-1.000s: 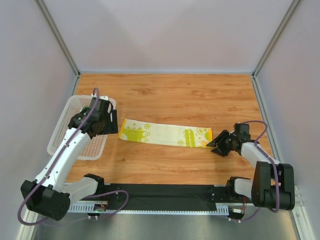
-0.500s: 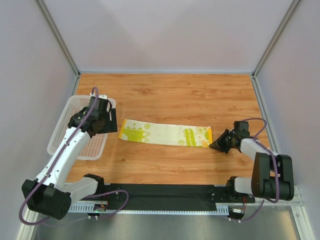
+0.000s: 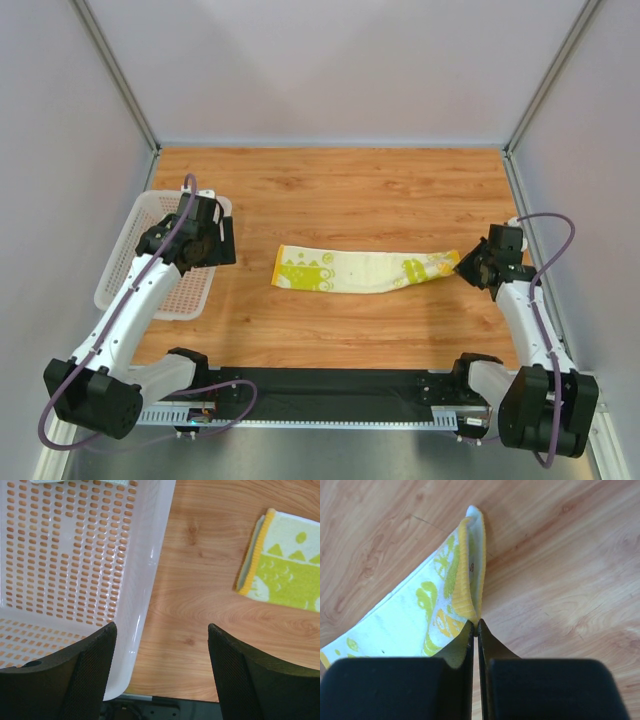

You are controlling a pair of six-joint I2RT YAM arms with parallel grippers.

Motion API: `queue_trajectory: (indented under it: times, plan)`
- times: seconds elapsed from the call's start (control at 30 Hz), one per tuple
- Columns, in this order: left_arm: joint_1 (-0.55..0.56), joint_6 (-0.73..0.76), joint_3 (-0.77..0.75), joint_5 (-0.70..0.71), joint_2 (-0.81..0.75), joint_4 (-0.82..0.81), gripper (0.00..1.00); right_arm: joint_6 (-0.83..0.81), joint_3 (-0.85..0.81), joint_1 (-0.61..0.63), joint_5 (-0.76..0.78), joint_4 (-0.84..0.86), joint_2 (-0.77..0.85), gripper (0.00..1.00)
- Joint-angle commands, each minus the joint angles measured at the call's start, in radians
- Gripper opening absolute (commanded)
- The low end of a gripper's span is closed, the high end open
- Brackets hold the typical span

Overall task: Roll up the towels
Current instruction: Fold the towel

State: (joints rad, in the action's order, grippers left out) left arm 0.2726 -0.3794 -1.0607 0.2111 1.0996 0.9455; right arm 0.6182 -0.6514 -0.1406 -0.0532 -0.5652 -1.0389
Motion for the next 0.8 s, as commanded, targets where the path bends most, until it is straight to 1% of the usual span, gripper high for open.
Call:
queue_trajectory:
  times: [0.0,0.03,0.07,0.17,0.2,0.33,0.37,0.43,0.47,0.6,0.73,0.77]
  plan:
    - [-0.007,0.019,0.001,-0.01,-0.003,-0.014,0.79,-0.048,-0.062,0.009,0.069,-0.065,0.011,0.0]
    - [-0.007,0.017,0.001,-0.012,-0.003,-0.016,0.79,-0.048,-0.068,0.019,0.069,-0.067,0.016,0.0]
    - [-0.007,0.017,0.001,-0.013,-0.003,-0.016,0.79,-0.051,-0.073,0.033,0.032,-0.064,0.017,0.0]
    - [-0.007,0.014,0.002,-0.015,-0.003,-0.016,0.79,-0.063,-0.105,0.126,0.023,-0.067,0.016,0.0]
    - [-0.007,0.014,0.001,-0.015,-0.003,-0.016,0.79,-0.07,-0.114,0.136,0.027,-0.068,0.011,0.0]
    - [-0.007,0.016,0.001,-0.012,-0.004,-0.016,0.79,-0.115,-0.189,0.278,0.052,-0.079,-0.007,0.0]
    - [-0.007,0.014,0.001,-0.013,-0.004,-0.016,0.79,-0.121,-0.206,0.333,0.074,-0.085,-0.012,0.0]
    - [-0.009,0.016,-0.001,-0.013,-0.004,-0.016,0.79,-0.138,-0.258,0.386,0.119,-0.099,-0.024,0.0]
    - [-0.009,0.014,0.001,-0.013,-0.003,-0.016,0.79,-0.144,-0.275,0.436,0.128,-0.11,-0.038,0.0]
    - [-0.01,0.014,-0.001,-0.013,-0.003,-0.016,0.79,-0.176,-0.365,0.548,0.165,-0.14,-0.094,0.0]
    - [-0.015,0.016,-0.001,-0.013,-0.001,-0.014,0.79,-0.225,-0.451,0.645,0.154,-0.17,-0.171,0.0]
    - [-0.016,0.014,-0.001,-0.013,0.0,-0.016,0.79,-0.238,-0.47,0.685,0.15,-0.179,-0.185,0.0]
